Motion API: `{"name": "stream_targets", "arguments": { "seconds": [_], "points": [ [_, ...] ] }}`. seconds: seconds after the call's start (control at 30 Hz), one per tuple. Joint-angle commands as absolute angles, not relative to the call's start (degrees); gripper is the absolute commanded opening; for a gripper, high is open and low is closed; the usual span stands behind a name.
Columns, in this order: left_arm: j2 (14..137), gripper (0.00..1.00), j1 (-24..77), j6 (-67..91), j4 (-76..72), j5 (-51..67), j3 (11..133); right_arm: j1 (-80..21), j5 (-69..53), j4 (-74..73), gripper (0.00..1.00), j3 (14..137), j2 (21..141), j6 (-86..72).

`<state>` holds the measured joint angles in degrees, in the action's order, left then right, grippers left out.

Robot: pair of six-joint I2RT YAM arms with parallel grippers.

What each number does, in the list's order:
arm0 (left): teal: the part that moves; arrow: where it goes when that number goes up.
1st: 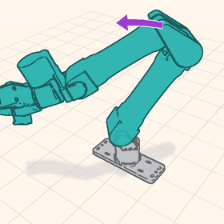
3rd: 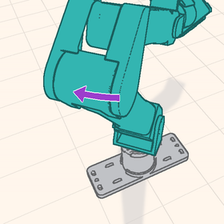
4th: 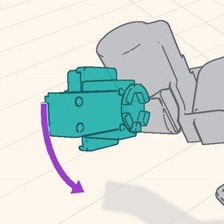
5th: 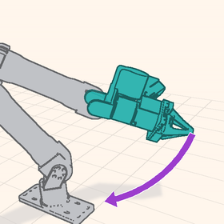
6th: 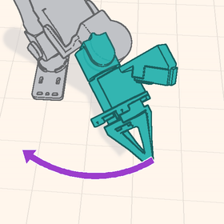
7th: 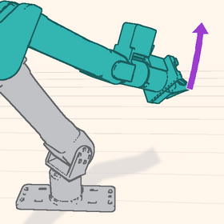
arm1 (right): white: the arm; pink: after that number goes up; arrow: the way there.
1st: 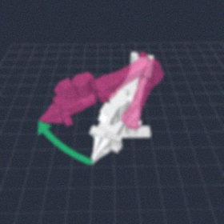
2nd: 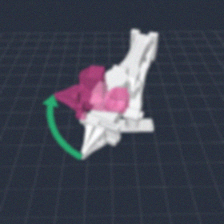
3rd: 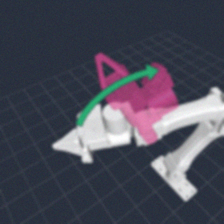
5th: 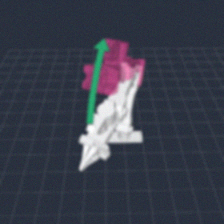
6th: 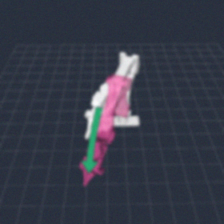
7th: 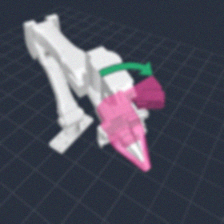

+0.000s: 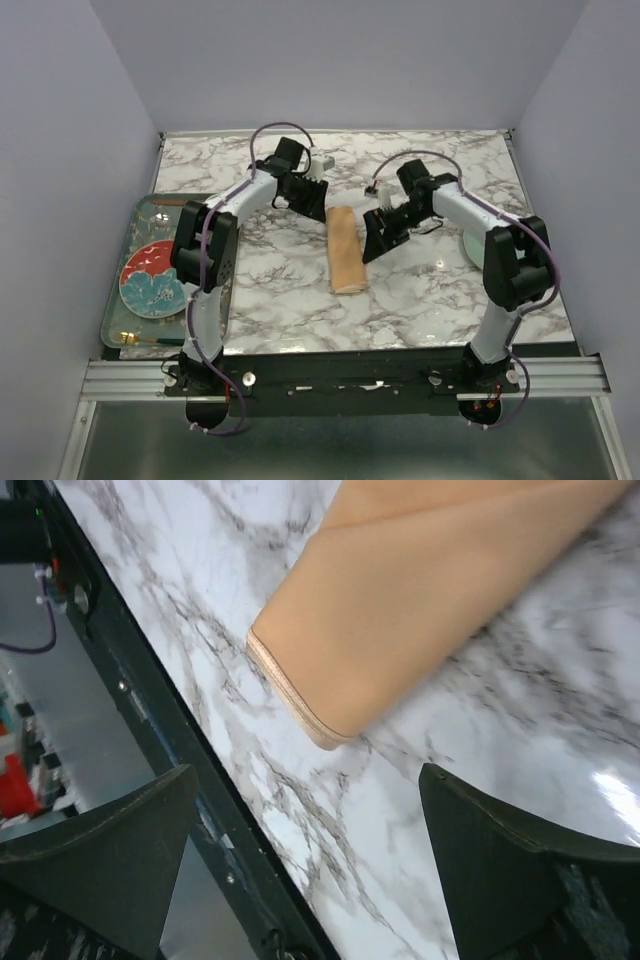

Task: Fold the napkin into a case and place the utensils inside
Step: Rotate the smaller rectangle-folded napkin at the center of the board, then pick up the spoon from the corner of the board.

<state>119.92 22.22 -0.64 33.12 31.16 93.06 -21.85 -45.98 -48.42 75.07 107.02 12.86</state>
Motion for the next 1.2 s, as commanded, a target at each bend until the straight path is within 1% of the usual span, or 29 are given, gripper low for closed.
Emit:
{"name": "stream_targets", "arguments": {
  "seconds": [0.0, 0.03, 0.07, 0.1, 0.13, 0.2, 0.27, 0.37, 0.43, 0.47, 0.57, 0.6, 0.63, 0.7, 0.73, 0.77, 0.8, 0.93, 1.0, 1.17],
  "points": [
    [104.43, 0.48, 20.48, -6.14, 35.50, 28.04, 91.68, -16.27, -40.88, -53.52, 1.00, 84.36, 99.68, 20.47],
    [102.50, 0.49, 19.78, -6.67, 35.86, 27.52, 90.89, -15.82, -39.13, -53.79, 1.00, 85.68, 98.28, 20.83],
    [98.57, 0.54, 19.43, -7.20, 36.38, 26.73, 89.92, -15.39, -38.50, -53.79, 1.00, 87.87, 97.48, 21.00],
    [96.52, 0.54, 18.81, -7.47, 36.21, 26.54, 87.39, -14.86, -37.97, -53.88, 1.00, 88.93, 96.77, 21.27],
    [94.50, 0.57, 18.03, -7.82, 36.21, 26.72, 85.97, -14.59, -36.66, -53.79, 1.00, 89.73, 95.55, 21.27],
    [88.52, 0.63, 14.25, -7.56, 35.86, 28.82, 81.76, -14.33, -35.34, -53.79, 1.00, 92.01, 94.31, 20.75],
    [83.44, 0.65, 9.44, -7.12, 36.38, 30.05, 79.55, -14.24, -32.27, -53.88, 1.00, 93.07, 92.91, 19.87],
    [77.99, 0.65, 4.50, -6.25, 38.75, 30.06, 76.91, -14.24, -29.01, -53.88, 1.00, 94.04, 90.98, 18.63],
    [75.51, 0.65, -1.21, -5.02, 39.63, 31.20, 74.72, -14.24, -26.65, -53.09, 1.00, 93.08, 89.66, 17.85],
    [73.15, 0.63, -2.71, -3.10, 39.38, 30.07, 73.92, -14.24, -25.93, -52.74, 1.00, 92.64, 89.21, 17.49],
    [69.97, 0.56, -8.33, 4.64, 40.25, 25.50, 70.93, -14.24, -23.73, -52.03, 1.00, 91.67, 87.72, 17.05],
    [69.18, 0.54, -9.57, 9.62, 39.91, 24.44, 69.36, -14.24, -23.21, -51.94, 1.00, 91.67, 87.54, 17.05],
    [68.56, 0.52, -11.84, 11.84, 39.73, 21.30, 68.56, -14.24, -22.42, -52.03, 1.00, 91.67, 87.45, 17.05],
    [67.50, 0.48, -13.61, 16.32, 39.20, 17.69, 66.98, -14.15, -21.19, -52.03, 1.00, 91.84, 87.19, 16.96],
    [67.50, 0.46, -14.75, 20.00, 39.11, 15.40, 66.71, -14.15, -20.57, -51.94, 1.00, 91.85, 87.01, 16.70],
    [68.28, 0.41, -14.94, 22.04, 39.55, 9.29, 66.80, -14.15, -20.22, -51.94, 1.00, 91.67, 86.92, 16.26],
    [69.25, 0.39, -15.29, 23.63, 40.33, 6.97, 68.71, -13.98, -20.13, -52.03, 1.00, 91.67, 86.84, 15.56],
    [75.75, 0.37, -15.47, 27.24, 42.10, -2.43, 73.98, -13.80, -21.27, -52.65, 1.00, 90.00, 85.61, 13.89],
    [81.45, 0.36, -15.38, 27.51, 43.85, -7.26, 77.41, -13.80, -21.09, -52.65, 1.00, 88.95, 85.25, 13.71],
    [95.06, 0.35, -16.00, 28.30, 45.17, -8.88, 83.13, -13.71, -18.11, -52.03, 1.00, 88.59, 86.04, 14.41]
  ]
}}
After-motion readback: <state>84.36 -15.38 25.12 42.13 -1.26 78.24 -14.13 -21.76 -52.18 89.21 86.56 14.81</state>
